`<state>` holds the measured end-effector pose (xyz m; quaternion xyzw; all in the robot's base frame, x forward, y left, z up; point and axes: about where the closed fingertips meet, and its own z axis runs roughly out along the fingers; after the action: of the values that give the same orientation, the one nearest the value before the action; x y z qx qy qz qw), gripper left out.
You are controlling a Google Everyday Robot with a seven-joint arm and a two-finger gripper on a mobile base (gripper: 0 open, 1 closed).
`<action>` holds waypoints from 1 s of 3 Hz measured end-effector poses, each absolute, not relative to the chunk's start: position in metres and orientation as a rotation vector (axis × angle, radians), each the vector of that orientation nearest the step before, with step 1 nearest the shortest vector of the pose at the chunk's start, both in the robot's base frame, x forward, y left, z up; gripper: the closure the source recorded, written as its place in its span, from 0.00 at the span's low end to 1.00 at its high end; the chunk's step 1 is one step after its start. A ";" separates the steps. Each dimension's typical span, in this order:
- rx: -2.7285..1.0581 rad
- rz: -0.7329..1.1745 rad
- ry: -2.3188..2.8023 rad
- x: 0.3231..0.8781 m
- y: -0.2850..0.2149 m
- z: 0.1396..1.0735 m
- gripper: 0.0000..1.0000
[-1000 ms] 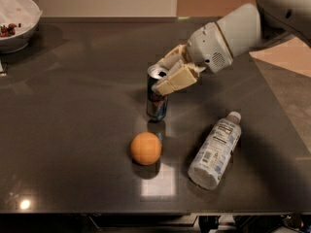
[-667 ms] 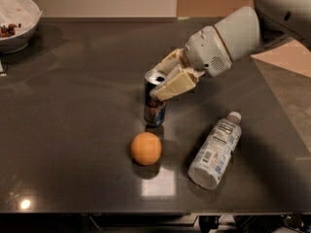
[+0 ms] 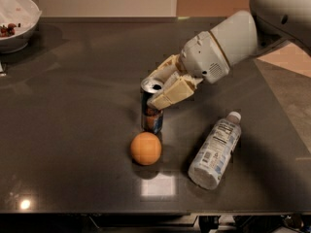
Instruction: Move redbull can near orange
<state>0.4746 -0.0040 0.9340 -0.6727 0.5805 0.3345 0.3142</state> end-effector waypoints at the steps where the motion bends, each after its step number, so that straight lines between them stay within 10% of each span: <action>1: -1.793 0.887 1.517 0.470 -0.001 0.931 0.60; 3: -1.811 0.905 1.510 0.466 0.003 0.922 0.12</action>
Offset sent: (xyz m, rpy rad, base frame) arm -0.0094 0.0033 -0.0139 -0.0037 0.0117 0.0369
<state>0.4657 0.0026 0.9219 -0.6832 0.5697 0.3415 0.3034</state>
